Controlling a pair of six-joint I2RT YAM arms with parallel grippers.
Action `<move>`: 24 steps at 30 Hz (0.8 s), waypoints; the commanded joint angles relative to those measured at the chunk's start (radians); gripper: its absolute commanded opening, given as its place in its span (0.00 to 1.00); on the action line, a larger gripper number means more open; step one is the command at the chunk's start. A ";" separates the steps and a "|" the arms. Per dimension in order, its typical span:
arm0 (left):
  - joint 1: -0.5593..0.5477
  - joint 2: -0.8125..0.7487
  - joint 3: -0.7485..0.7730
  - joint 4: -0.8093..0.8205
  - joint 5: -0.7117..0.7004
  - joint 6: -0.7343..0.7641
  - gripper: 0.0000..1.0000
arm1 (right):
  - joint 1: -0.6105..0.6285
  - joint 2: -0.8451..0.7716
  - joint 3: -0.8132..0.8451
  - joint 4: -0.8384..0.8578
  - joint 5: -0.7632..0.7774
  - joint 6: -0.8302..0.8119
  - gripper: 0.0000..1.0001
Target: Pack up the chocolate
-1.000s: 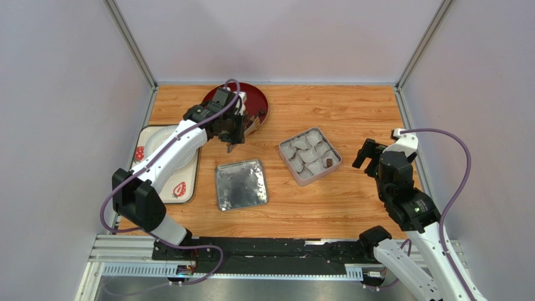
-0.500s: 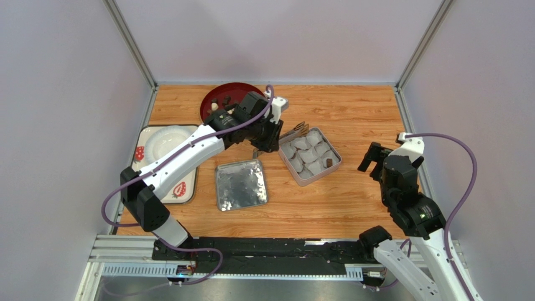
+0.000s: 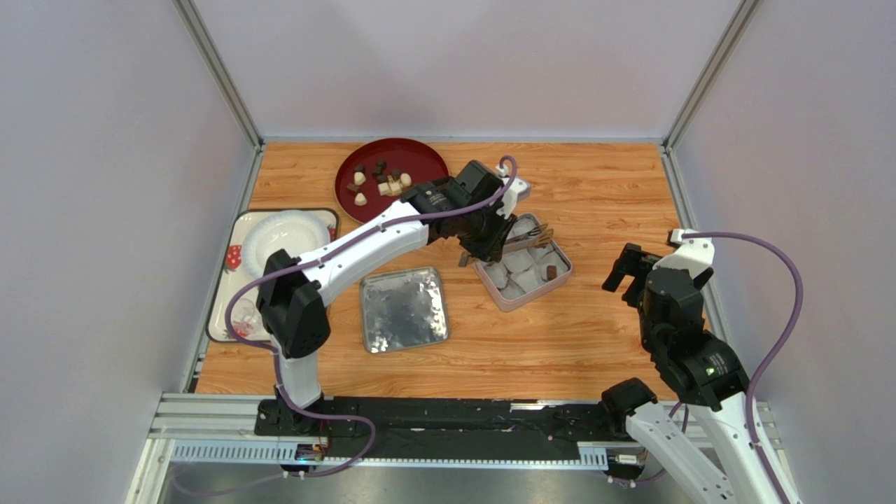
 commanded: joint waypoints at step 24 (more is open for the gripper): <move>-0.006 0.126 0.100 0.003 -0.019 0.048 0.42 | 0.000 -0.017 -0.011 0.061 0.023 -0.022 0.90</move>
